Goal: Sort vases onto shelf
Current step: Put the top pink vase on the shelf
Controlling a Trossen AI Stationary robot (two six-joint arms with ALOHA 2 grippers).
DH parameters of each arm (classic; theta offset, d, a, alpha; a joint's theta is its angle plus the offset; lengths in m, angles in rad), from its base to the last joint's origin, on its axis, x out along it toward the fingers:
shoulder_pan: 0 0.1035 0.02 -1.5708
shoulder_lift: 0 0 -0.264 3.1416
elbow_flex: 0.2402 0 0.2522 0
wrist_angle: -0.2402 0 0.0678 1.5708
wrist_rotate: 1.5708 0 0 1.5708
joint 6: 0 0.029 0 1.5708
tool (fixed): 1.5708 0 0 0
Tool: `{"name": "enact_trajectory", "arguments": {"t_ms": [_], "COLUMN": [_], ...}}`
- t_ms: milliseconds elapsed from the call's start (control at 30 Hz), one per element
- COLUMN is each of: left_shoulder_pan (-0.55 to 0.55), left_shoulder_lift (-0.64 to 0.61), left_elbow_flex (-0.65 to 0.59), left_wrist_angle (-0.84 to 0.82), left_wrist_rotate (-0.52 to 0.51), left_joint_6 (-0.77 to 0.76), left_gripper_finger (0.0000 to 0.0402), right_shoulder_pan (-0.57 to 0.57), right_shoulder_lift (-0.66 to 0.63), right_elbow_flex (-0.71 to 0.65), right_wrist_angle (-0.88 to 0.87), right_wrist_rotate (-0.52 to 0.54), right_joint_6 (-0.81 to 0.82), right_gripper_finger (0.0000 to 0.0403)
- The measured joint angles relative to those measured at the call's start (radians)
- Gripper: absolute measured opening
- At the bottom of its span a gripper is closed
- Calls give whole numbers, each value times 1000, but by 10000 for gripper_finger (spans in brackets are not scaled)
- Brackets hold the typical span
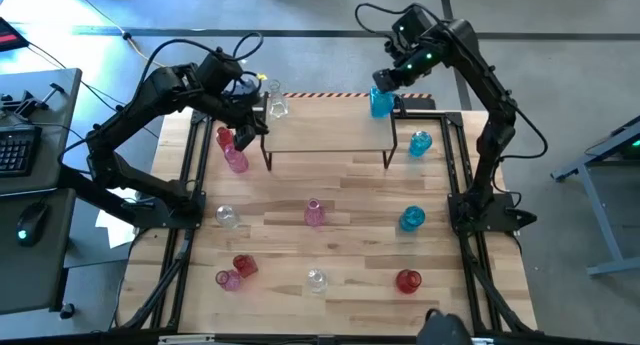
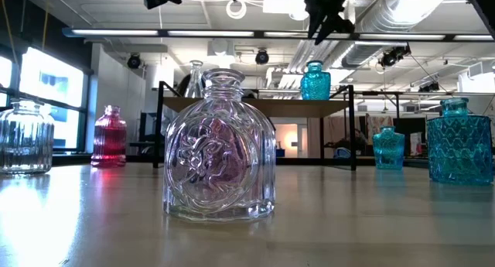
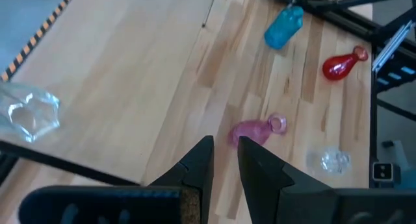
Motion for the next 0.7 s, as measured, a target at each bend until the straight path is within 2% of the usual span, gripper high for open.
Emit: {"name": "enact_trajectory", "arguments": {"t_ms": [267, 700], "left_shoulder_pan": [0, 3], "left_shoulder_lift": [-5, -83], "left_elbow_flex": [-21, -288], "left_wrist_angle": [-116, -119], "left_wrist_rotate": [0, -17], "left_joint_6": [0, 1], "left_gripper_finger": [62, 62], "right_shoulder_pan": [142, 360], "right_shoulder_lift": [-2, -2], "right_elbow_flex": [0, 0], "right_wrist_angle": [0, 6], "right_wrist_rotate": [2, 104], "right_joint_6": [54, 181], "right_gripper_finger": [108, 108]}}
